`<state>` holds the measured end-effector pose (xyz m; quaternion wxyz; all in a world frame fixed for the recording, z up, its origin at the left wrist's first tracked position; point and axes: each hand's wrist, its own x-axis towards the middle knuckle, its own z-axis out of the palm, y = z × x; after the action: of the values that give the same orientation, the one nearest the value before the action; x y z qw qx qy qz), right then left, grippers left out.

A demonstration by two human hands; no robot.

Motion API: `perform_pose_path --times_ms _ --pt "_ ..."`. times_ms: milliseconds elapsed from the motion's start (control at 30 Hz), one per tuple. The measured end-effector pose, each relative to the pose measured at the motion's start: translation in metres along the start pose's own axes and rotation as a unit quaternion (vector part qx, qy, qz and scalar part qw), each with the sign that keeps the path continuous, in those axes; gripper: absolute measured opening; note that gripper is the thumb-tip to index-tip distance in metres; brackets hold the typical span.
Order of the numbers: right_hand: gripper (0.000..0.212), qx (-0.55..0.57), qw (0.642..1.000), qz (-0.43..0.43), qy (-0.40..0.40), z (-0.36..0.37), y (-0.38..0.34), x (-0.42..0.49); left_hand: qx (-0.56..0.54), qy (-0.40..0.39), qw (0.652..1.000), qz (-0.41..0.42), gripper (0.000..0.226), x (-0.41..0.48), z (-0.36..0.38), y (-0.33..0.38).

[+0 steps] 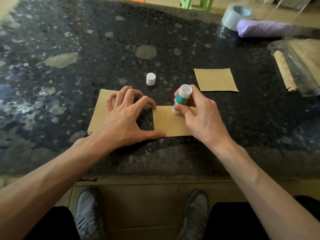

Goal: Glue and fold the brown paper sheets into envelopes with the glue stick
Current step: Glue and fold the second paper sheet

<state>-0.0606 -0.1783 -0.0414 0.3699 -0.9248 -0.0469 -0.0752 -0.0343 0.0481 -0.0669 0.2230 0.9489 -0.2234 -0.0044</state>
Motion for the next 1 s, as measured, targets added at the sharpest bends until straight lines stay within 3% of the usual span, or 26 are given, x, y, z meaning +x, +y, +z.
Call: perform_pose_path --times_ms 1000 --pt "0.035 -0.075 0.996 0.006 0.038 -0.013 0.011 -0.004 0.002 -0.001 1.000 -0.004 0.085 0.001 0.000 -0.001"
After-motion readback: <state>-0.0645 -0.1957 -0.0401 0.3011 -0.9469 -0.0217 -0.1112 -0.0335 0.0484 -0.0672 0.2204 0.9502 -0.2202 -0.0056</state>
